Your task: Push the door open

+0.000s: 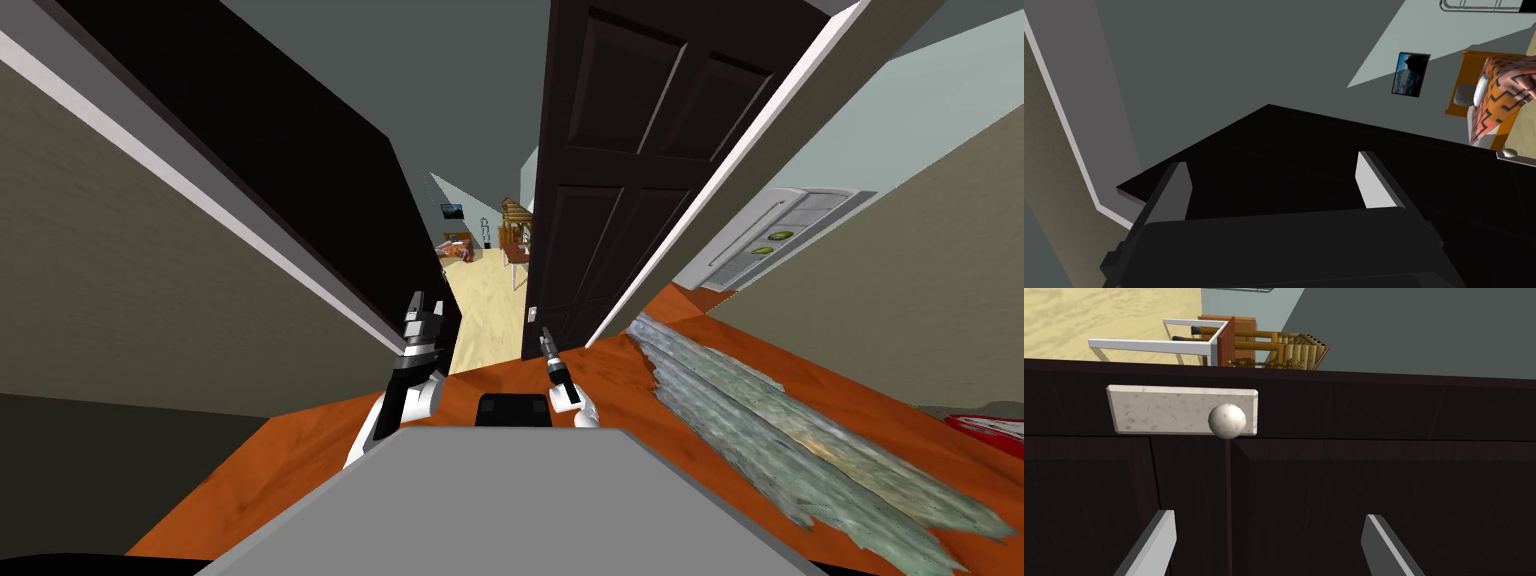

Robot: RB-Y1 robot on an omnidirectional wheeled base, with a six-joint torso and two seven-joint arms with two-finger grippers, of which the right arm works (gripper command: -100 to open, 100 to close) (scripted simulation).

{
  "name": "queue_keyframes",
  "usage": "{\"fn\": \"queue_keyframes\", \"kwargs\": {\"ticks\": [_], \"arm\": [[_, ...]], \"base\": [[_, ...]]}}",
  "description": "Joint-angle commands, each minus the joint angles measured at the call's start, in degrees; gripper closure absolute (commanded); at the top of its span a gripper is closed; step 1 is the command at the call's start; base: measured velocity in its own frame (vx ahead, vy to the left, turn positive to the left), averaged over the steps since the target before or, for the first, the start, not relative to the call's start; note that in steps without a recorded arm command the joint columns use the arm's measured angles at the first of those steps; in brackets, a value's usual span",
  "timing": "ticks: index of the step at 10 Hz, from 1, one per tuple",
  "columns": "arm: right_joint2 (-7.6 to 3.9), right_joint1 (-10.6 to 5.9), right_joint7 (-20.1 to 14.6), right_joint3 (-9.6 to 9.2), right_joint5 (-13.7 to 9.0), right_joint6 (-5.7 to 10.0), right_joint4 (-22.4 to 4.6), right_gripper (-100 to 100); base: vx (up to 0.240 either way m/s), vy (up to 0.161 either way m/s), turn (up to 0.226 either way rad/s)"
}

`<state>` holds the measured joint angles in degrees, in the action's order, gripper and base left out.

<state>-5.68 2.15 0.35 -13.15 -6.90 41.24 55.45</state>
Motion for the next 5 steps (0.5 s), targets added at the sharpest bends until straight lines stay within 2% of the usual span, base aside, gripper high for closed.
{"fn": "queue_keyframes", "kwargs": {"ticks": [1,5], "arm": [[0.03,-0.55,0.01,-0.34,-0.22,0.43,-1.84,-100],[0.1,-1.93,-0.03,-1.03,-0.72,1.2,-5.89,-100]], "base": [[0.061,-0.066,0.076],[0.053,-0.067,0.076]]}}
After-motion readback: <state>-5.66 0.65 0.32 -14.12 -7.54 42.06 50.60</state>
